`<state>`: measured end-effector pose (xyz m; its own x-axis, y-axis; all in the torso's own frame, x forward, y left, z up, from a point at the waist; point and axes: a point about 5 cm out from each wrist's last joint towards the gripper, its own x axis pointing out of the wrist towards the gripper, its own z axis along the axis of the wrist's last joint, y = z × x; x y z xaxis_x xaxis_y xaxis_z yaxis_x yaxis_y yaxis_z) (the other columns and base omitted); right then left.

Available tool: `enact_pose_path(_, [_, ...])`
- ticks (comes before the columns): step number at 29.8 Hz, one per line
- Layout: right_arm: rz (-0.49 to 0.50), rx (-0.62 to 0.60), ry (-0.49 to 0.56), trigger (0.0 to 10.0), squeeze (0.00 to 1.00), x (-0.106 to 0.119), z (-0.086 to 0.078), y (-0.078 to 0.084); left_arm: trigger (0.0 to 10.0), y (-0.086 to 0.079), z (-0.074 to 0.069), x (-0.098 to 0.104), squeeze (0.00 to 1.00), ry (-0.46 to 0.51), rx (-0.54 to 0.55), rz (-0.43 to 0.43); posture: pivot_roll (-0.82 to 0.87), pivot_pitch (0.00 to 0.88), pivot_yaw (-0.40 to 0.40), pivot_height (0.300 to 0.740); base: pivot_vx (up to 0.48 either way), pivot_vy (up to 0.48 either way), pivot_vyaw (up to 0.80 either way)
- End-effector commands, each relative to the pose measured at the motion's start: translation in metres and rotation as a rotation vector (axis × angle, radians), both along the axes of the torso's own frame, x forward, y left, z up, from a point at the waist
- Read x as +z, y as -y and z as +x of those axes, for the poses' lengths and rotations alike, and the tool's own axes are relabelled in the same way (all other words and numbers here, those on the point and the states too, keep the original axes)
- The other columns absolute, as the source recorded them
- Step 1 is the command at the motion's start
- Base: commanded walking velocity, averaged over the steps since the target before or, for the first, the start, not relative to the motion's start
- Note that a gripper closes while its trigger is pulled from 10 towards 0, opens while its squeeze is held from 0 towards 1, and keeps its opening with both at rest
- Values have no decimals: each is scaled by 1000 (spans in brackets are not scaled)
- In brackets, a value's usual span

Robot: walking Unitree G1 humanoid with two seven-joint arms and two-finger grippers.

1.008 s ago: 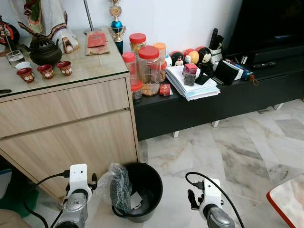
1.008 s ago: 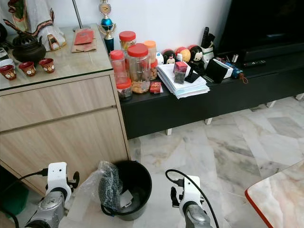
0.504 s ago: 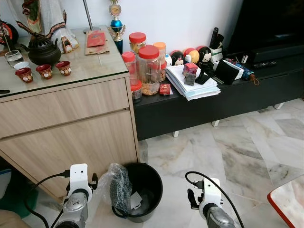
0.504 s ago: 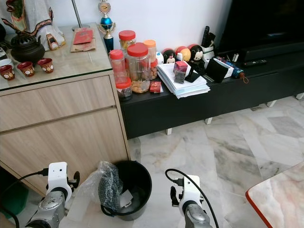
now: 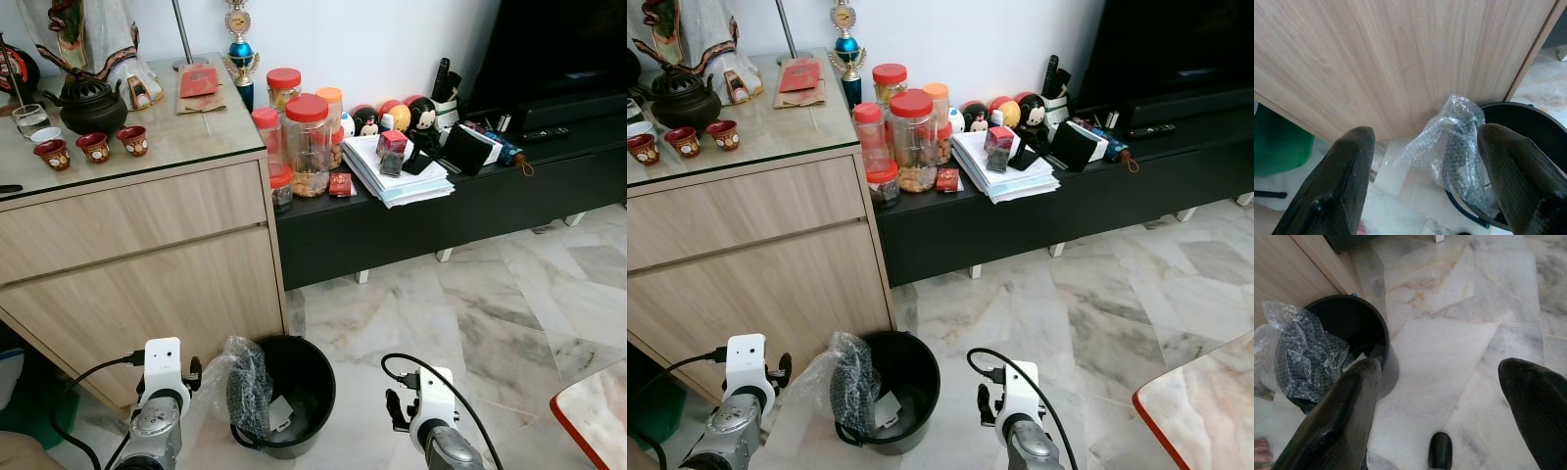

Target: Picking trash to rubbish bin

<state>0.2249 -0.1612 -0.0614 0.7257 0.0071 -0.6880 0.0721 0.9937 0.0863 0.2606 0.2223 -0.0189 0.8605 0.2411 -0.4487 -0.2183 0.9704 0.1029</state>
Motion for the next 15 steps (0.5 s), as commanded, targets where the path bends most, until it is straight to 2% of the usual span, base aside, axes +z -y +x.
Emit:
enact_pose_path(1, [1,5,1,10000,0,0,1,-2,10000,1,1,0,0,-3,-2,-1,26,0,22,740,-240,0,0])
enact_pose_path(15, [-4,1,1,10000,0,0,1,0,10000,2,2,1,0,-1,-11,-2,19,0,23,740,-267,0,0])
